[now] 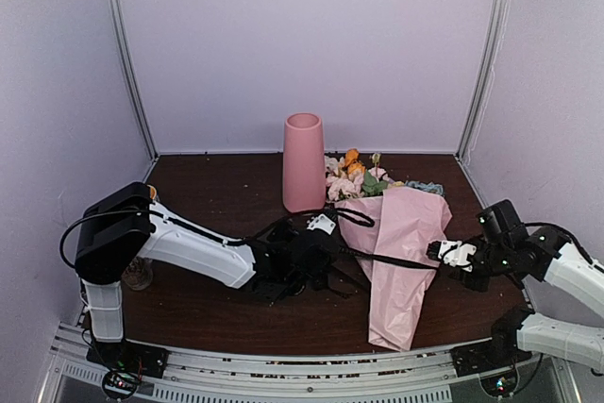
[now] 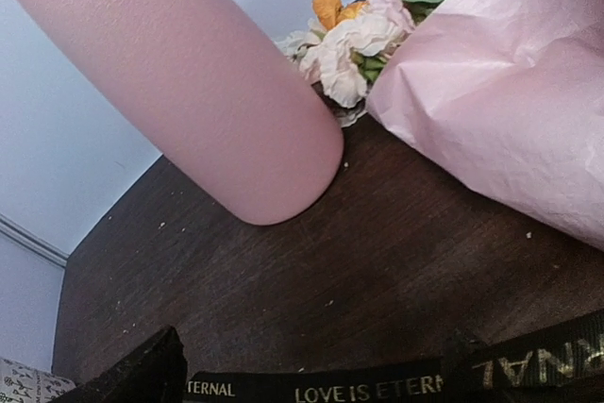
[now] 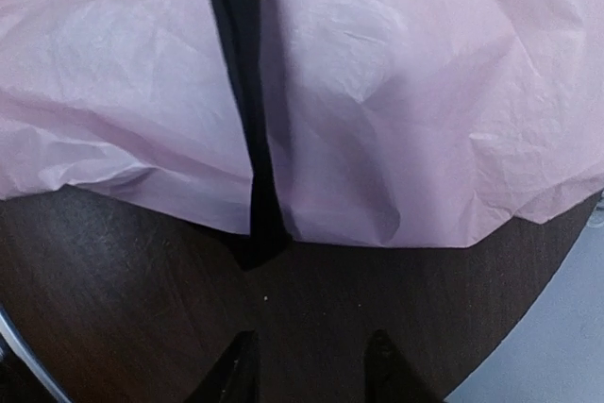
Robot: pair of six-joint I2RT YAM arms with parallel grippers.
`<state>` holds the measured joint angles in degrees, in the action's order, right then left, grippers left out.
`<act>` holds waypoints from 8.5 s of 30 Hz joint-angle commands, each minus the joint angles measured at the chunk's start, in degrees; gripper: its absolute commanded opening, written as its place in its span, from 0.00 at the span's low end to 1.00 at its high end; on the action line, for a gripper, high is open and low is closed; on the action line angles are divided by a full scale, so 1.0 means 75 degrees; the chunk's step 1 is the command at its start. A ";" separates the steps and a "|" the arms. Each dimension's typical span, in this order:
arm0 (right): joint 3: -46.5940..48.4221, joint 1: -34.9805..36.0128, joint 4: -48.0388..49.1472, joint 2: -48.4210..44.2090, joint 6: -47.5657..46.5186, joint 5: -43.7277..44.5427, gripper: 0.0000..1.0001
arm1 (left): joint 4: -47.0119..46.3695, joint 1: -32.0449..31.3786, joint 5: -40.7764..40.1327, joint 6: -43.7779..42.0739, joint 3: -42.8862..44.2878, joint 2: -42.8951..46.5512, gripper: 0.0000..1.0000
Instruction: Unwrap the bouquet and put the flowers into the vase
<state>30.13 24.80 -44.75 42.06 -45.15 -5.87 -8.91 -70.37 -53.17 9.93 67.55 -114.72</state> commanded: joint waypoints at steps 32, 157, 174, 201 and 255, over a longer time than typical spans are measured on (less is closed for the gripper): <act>0.3239 0.1685 0.2144 0.4382 0.1930 -0.3879 0.00 | -0.2078 -0.0139 0.0899 0.0424 -0.0461 0.0893 0.98; 0.3329 0.1689 0.0747 0.4888 -0.1032 0.0200 0.40 | -0.0087 0.0828 0.3614 0.1306 -0.1986 0.2903 0.89; 0.3091 0.1879 0.1393 0.3938 -0.0227 0.1084 0.00 | -0.0006 0.0834 0.3547 0.1406 -0.2092 0.2926 0.89; 0.0842 -0.6255 0.0554 0.0483 0.1616 0.0430 0.44 | 0.0361 0.0837 0.5821 0.0268 -0.0303 0.1441 0.87; 0.2943 -0.5563 -0.3449 -0.0410 -0.1650 -0.4530 0.68 | 0.1811 -0.0376 0.7083 -0.1940 0.4063 0.0086 0.58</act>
<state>52.25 -19.11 -67.96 37.12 -49.82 -41.78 6.83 -74.00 6.26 -3.25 105.27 -117.45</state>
